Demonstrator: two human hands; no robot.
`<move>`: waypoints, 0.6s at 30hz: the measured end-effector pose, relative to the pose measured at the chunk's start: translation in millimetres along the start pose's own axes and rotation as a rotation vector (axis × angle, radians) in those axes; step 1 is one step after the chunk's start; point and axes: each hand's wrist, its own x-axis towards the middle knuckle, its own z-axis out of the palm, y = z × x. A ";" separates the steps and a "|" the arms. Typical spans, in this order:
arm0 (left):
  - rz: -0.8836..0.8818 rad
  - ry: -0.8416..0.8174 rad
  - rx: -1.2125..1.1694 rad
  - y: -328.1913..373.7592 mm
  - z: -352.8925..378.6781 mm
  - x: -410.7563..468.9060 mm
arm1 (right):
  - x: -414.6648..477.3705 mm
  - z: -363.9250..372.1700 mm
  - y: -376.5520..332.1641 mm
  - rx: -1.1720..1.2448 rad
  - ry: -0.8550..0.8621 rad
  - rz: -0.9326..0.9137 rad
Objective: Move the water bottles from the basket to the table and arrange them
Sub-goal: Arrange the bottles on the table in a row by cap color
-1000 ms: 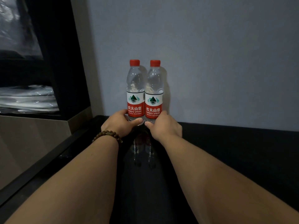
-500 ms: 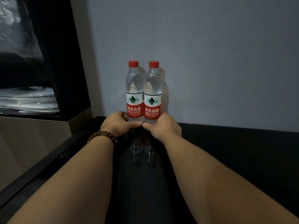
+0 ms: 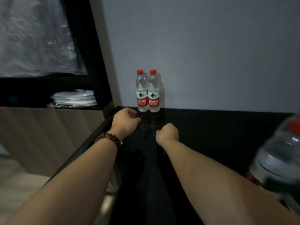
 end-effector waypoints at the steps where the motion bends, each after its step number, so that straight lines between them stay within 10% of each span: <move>1: 0.013 -0.015 0.016 9.1 -8.2 -19.9 | -22.8 -8.7 6.9 0.004 -0.010 0.008; 18: 0.263 -0.192 0.081 168.3 -47.0 -253.2 | -232.6 -168.0 92.4 -0.034 0.040 -0.320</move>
